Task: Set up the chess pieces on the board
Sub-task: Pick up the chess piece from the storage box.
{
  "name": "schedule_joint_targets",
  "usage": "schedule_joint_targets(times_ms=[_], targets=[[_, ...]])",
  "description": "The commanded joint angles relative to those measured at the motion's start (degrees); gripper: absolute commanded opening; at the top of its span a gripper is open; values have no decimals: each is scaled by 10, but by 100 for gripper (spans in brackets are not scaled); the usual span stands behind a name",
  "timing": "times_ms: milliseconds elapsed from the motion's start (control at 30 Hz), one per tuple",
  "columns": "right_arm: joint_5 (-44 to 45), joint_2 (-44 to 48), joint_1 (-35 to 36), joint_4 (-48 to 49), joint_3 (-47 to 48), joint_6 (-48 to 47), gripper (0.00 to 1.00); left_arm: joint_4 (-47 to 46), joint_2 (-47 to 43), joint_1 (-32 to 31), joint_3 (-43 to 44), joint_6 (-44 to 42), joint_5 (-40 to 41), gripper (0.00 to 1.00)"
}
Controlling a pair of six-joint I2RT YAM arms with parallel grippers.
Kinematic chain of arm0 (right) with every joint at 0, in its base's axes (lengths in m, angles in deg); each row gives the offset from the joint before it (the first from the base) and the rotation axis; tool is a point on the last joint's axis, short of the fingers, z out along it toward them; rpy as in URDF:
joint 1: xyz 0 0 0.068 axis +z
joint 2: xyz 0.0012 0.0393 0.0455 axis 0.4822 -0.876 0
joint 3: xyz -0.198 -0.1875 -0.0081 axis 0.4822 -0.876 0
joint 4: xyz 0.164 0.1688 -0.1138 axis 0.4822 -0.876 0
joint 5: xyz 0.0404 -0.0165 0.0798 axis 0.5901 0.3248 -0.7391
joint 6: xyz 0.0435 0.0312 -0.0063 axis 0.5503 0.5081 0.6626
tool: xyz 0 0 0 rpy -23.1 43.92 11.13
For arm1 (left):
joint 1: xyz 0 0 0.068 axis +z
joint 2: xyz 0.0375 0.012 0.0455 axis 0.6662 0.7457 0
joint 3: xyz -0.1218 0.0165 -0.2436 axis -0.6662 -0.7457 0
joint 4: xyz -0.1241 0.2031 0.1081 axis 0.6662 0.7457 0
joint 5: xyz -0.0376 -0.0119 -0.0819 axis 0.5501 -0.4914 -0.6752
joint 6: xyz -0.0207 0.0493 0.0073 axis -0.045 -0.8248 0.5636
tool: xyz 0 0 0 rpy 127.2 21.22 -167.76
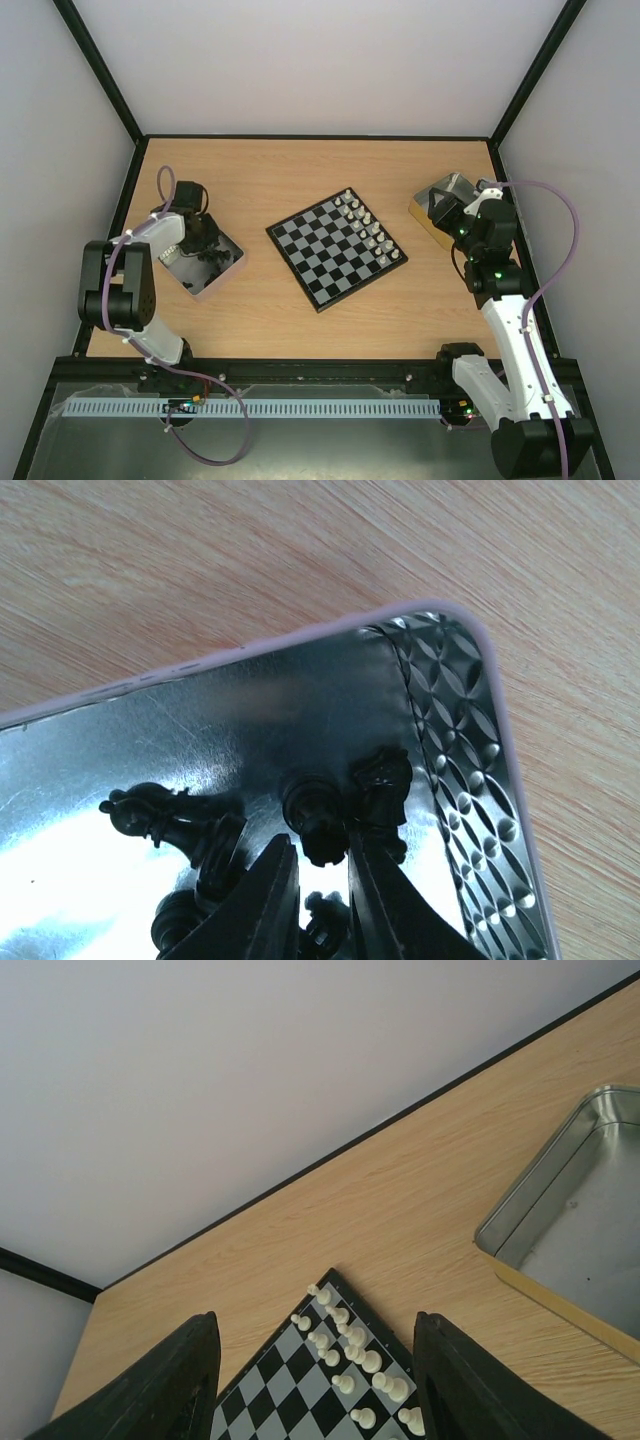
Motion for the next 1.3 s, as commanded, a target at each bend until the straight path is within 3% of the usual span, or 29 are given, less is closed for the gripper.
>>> schedule_joint_targets(times_ms=[0, 400, 800, 1067, 1267], targets=[[9, 9, -1, 2, -5, -9, 53, -4, 14, 3, 11, -11, 18, 16], [13, 16, -1, -2, -7, -10, 53, -6, 27, 3, 22, -12, 27, 25], [6, 11, -1, -2, 0, -10, 52, -10, 27, 3, 19, -8, 41, 12], [6, 18, -1, -4, -2, -5, 52, 5, -14, -2, 13, -9, 32, 11], [8, 22, -1, -1, -5, 3, 52, 48, -76, -48, 35, -8, 35, 12]])
